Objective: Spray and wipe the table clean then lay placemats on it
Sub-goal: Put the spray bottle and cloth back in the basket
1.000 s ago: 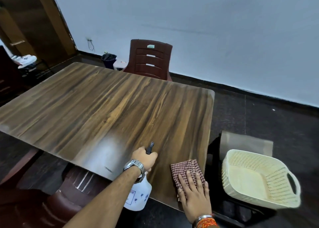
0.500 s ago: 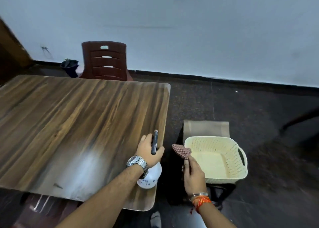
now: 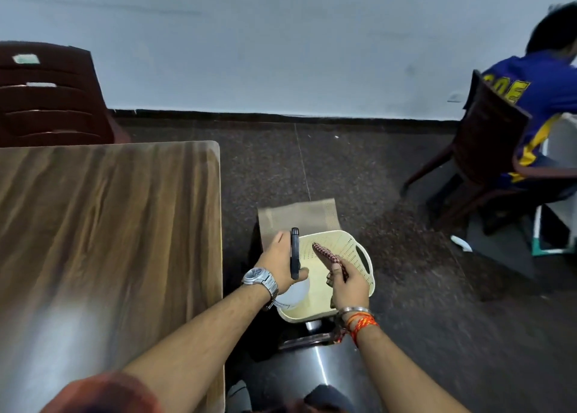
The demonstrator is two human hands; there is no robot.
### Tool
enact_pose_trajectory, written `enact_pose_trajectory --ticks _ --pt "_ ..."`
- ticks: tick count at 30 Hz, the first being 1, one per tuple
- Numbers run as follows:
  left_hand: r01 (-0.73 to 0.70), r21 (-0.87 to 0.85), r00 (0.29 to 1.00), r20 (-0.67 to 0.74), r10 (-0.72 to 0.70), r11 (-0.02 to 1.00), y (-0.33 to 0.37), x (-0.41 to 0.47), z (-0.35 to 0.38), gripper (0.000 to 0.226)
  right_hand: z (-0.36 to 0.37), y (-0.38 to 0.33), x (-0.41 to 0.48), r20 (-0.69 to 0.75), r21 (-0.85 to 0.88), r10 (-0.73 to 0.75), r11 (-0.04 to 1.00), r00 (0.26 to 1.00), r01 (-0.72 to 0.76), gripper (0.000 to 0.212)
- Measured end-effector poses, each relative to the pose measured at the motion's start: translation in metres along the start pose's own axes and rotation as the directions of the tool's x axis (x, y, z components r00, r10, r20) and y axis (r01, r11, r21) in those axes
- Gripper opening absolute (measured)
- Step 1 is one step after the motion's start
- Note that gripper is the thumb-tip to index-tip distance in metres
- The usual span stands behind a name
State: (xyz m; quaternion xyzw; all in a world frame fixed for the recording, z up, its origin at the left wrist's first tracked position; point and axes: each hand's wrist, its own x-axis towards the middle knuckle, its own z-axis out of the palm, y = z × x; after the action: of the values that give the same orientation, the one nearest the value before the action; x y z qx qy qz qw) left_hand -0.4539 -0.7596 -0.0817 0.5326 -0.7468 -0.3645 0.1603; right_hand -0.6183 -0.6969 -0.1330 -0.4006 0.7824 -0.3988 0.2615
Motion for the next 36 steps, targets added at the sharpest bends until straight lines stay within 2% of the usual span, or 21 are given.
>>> enact_pose_trajectory --ticks 2,6,10,14,16,18,20,24,26,29,33,36 --pt "-0.028 0.046 0.999 0.043 0.026 0.999 -0.002 0.006 0.011 0.059 0.000 0.005 0.009 0.012 -0.012 0.034 0.999 0.999 -0.034 0.021" --pt "-0.037 0.023 0.998 0.045 0.036 0.999 -0.007 0.015 0.027 0.064 0.002 0.016 0.026 0.019 -0.072 0.072 0.995 0.997 -0.071 0.025" --pt "0.037 0.010 0.999 0.021 -0.038 0.999 -0.012 0.034 0.035 0.063 0.001 0.020 0.049 0.058 -0.134 0.080 0.988 0.995 -0.072 0.023" --pt "0.131 -0.018 0.991 0.006 -0.131 0.991 -0.015 0.049 0.053 0.064 0.003 0.039 0.073 0.130 -0.209 0.032 0.978 0.991 -0.004 0.026" --pt "0.181 -0.021 0.983 0.030 -0.181 0.983 -0.017 0.058 0.063 0.075 0.011 0.057 0.083 0.304 -0.306 0.042 0.950 0.952 0.056 0.030" --pt "0.255 -0.022 0.964 0.086 -0.252 0.967 -0.022 0.063 0.070 0.088 0.021 0.074 0.089 0.466 -0.425 0.102 0.897 0.879 0.121 0.044" --pt "0.337 0.037 0.927 0.158 -0.339 0.941 -0.028 0.065 0.077 0.097 0.027 0.086 0.093 0.545 -0.508 0.151 0.842 0.825 0.181 0.048" --pt "0.475 0.205 0.836 0.197 -0.512 0.856 -0.036 0.068 0.075 0.096 0.034 0.089 0.100 0.648 -0.477 0.127 0.837 0.751 0.270 0.033" --pt "0.505 0.220 0.815 0.197 -0.545 0.835 -0.035 0.074 0.073 0.100 0.037 0.088 0.105 0.646 -0.442 0.074 0.847 0.759 0.294 0.030" --pt "0.535 0.209 0.802 0.177 -0.570 0.819 -0.032 0.081 0.067 0.099 0.039 0.084 0.114 0.572 -0.380 -0.004 0.885 0.821 0.269 0.024" --pt "0.535 0.142 0.837 0.046 -0.545 0.833 -0.036 0.097 0.056 0.073 0.042 0.069 0.137 0.433 -0.273 -0.174 0.910 0.884 0.313 0.017" --pt "0.569 0.028 0.822 -0.027 -0.568 0.822 -0.041 0.121 0.047 0.064 0.049 0.053 0.164 0.351 -0.221 -0.261 0.910 0.899 0.351 0.012"
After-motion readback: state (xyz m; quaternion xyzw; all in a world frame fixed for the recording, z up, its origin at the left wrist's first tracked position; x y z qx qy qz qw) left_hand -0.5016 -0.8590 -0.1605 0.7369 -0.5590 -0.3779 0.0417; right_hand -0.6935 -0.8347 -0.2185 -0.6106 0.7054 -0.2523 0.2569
